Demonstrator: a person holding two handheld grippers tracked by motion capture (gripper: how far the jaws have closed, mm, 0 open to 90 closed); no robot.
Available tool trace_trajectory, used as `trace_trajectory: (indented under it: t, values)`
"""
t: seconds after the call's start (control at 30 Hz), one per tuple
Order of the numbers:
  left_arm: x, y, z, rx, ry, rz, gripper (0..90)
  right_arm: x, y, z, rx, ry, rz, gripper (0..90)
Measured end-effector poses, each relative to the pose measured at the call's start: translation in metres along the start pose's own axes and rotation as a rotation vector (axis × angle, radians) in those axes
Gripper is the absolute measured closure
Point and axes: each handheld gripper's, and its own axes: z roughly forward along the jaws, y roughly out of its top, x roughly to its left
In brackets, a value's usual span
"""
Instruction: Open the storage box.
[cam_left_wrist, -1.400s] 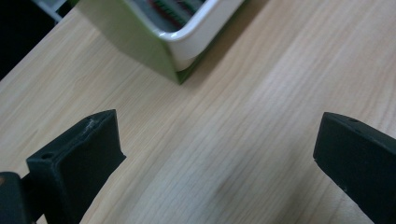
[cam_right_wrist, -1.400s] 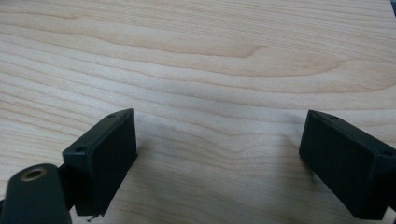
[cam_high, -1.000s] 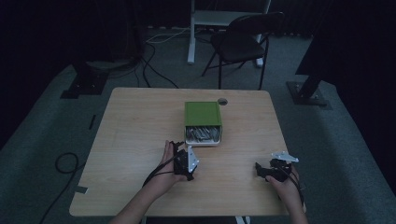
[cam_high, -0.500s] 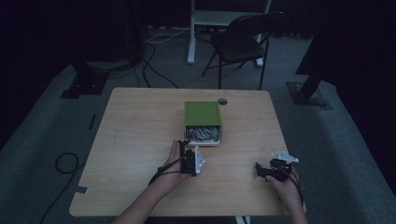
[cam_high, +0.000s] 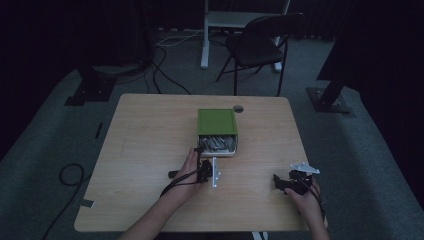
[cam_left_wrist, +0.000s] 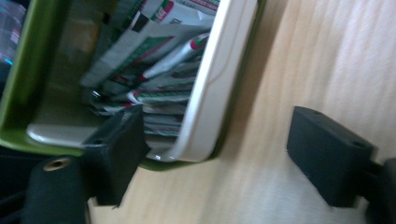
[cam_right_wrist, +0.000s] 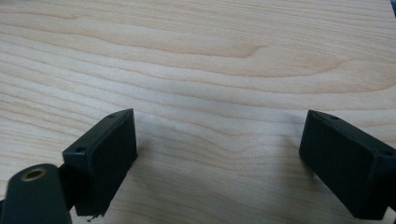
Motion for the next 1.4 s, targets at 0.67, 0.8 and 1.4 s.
trace_trajectory:
  t: [0.67,0.8,1.4]
  values:
    - [0.004,0.005,0.017,0.018,0.013,0.092,61.4,0.000,0.000,0.000,0.000,0.000,0.000,10.7]
    - [0.004,0.005,0.019,0.017,0.028,0.116,66.5,0.000,0.000,0.000,0.000,0.000,0.000,10.7]
    - [0.000,0.006,0.021,0.031,0.062,0.134,69.2,0.000,0.000,0.000,0.000,0.000,0.001,10.7]
